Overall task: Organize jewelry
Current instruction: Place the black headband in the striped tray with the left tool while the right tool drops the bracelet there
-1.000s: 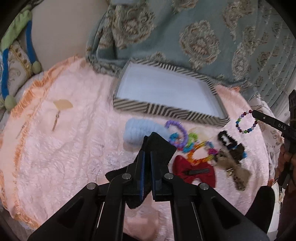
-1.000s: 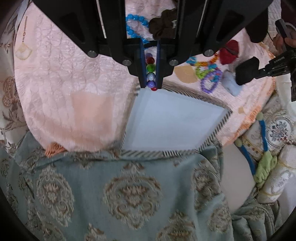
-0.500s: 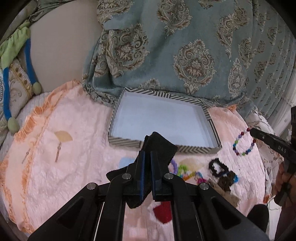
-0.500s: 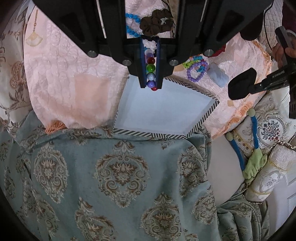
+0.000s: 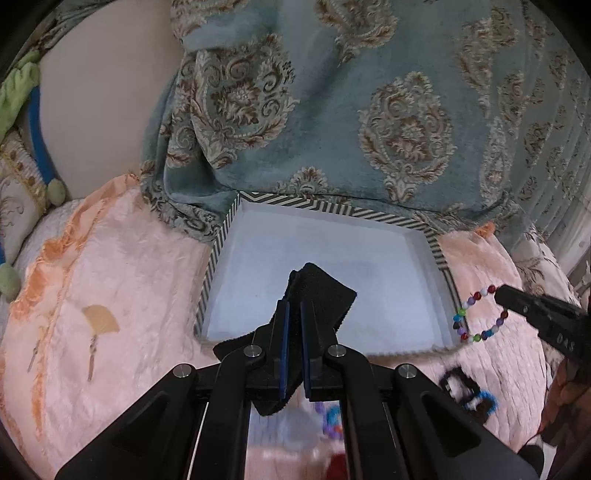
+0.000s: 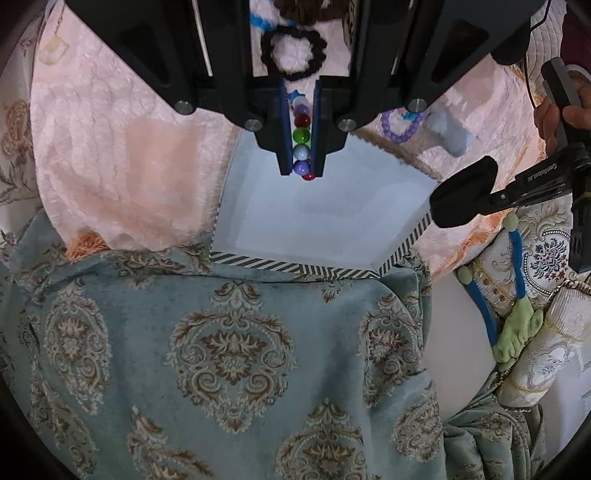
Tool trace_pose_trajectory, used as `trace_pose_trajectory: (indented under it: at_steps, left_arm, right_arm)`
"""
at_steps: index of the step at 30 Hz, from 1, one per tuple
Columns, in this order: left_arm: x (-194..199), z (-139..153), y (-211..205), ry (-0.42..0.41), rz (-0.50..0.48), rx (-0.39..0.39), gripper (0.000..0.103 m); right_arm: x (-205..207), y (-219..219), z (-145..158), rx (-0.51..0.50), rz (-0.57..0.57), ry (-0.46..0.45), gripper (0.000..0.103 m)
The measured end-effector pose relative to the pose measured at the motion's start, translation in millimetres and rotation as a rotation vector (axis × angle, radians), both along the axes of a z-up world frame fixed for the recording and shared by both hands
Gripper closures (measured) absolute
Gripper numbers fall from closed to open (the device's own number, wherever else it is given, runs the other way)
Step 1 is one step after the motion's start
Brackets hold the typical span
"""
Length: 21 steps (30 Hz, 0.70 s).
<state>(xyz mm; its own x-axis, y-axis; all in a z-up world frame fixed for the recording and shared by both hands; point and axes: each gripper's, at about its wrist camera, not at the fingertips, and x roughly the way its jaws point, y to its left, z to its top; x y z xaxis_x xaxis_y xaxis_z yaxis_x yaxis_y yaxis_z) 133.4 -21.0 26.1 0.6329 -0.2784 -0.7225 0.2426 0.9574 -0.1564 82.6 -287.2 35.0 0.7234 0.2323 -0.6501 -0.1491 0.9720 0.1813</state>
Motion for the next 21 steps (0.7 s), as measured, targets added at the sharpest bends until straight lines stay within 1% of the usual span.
trace_pose_trajectory:
  at_steps: [6, 8, 11, 14, 16, 18, 21]
  left_arm:
    - [50.8, -31.6, -5.9, 0.064, 0.022, -0.029, 0.103]
    - [65.5, -46.7, -7.1, 0.091, 0.046, -0.02, 0.103]
    - [76.5, -63.8, -7.9, 0.138, 0.073, -0.011, 0.103]
    - [74.8, -76.6, -4.7, 0.181, 0.084, -0.022, 0.103]
    - [68.7, -81.4, -4.8, 0.198, 0.081, -0.014, 0.103]
    - [59.9, -83.4, -6.6, 0.204, 0.072, -0.002, 0.103]
    - [49.7, -84.7, -7.9, 0.214, 0.074, 0.008, 0.103]
  right_arm:
    - [38.0, 7.6, -21.7, 0.034, 0.003, 0.036, 0.094]
    - [49.5, 5.6, -33.5, 0.043, -0.006, 0.06, 0.094]
    - [62.4, -2.6, -55.8, 0.058, -0.032, 0.12, 0.093]
    - [64.4, -11.5, -74.2, 0.047, -0.053, 0.168, 0.093]
    - [60.7, -15.9, -82.1, 0.03, -0.056, 0.192, 0.093]
    - [55.3, -18.3, -86.8, 0.025, -0.04, 0.203, 0.093]
    - [46.6, -16.2, -87.7, -0.024, -0.032, 0.205, 0.094]
